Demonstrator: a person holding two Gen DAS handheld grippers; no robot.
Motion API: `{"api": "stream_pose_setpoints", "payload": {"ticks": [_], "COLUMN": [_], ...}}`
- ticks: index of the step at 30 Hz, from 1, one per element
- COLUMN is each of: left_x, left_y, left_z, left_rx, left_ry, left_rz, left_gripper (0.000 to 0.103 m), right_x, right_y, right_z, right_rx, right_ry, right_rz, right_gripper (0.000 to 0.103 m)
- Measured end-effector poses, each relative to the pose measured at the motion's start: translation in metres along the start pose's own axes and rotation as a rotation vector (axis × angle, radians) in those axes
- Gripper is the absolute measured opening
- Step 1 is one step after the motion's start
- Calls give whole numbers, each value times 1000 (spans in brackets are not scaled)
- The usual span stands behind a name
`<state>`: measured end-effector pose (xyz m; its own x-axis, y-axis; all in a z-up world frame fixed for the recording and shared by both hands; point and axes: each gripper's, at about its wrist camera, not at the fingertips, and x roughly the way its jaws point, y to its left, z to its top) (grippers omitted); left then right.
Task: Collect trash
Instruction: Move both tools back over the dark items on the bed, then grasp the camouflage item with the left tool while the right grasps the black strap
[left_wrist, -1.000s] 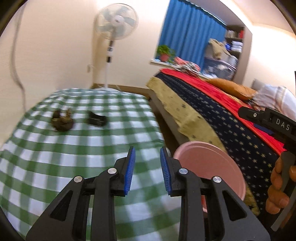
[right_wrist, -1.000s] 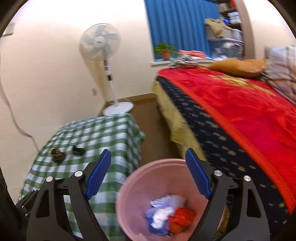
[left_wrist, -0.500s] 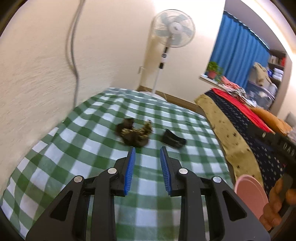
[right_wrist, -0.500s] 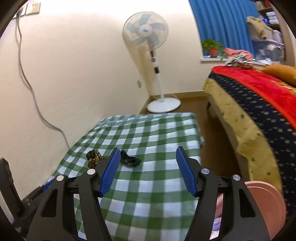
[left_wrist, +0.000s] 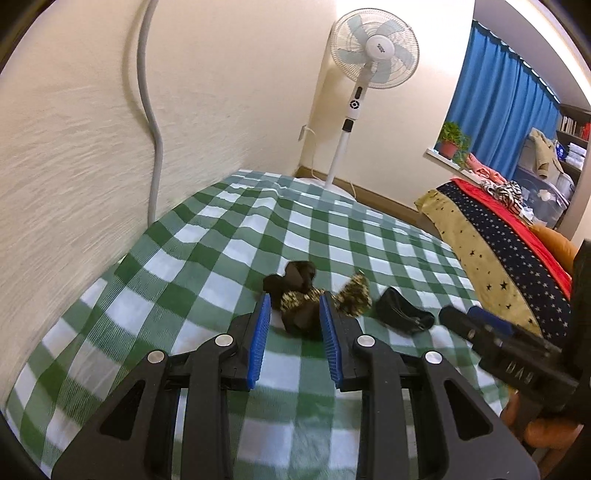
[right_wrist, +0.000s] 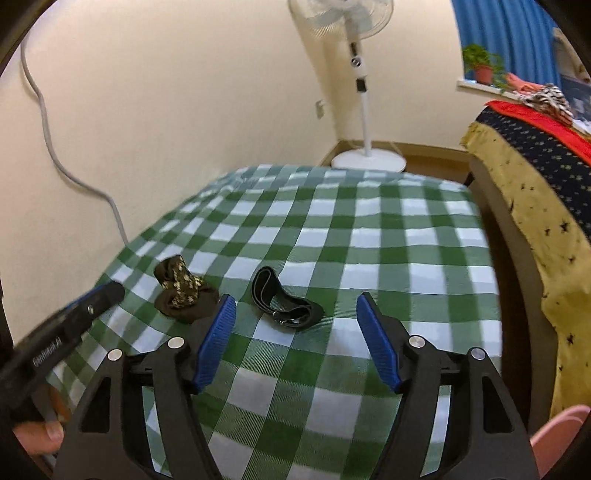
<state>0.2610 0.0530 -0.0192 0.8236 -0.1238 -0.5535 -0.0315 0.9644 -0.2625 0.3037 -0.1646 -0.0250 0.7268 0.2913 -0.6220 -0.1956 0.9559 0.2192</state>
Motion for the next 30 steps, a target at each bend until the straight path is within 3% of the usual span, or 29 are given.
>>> {"api": "stream_pose_setpoints", "payload": {"ticks": [2, 3, 5, 15, 18, 20, 24, 30], "left_x": [9, 14, 26, 61, 68, 73, 76, 64], "left_y": [2, 3, 3, -3, -9, -11, -9, -13], "left_z": [4, 6, 10, 13, 13, 12, 8, 6], "left_rx": [-9, -13, -19, -35, -15, -14, -26, -26], "left_ry": [6, 12, 31, 90, 122, 138, 171, 163], "left_rz": [3, 7, 16, 36, 51, 58, 41, 50], "left_gripper": [31, 42, 53, 54, 54, 53, 32, 24], "right_x": [12, 19, 27, 48, 49, 50, 49, 37], "right_y": [1, 1, -2, -4, -1, 1, 6, 4], "right_z": [2, 3, 5, 8, 7, 5, 3, -1], "right_rx": [-20, -32, -46, -84, -97, -104, -128, -87], "right_ry": [23, 44, 64, 128, 136, 144, 150, 144], "right_rz": [-11, -20, -17, -25, -17, -12, 13, 26], "right_gripper": [71, 74, 76, 75, 66, 53, 28, 21]}}
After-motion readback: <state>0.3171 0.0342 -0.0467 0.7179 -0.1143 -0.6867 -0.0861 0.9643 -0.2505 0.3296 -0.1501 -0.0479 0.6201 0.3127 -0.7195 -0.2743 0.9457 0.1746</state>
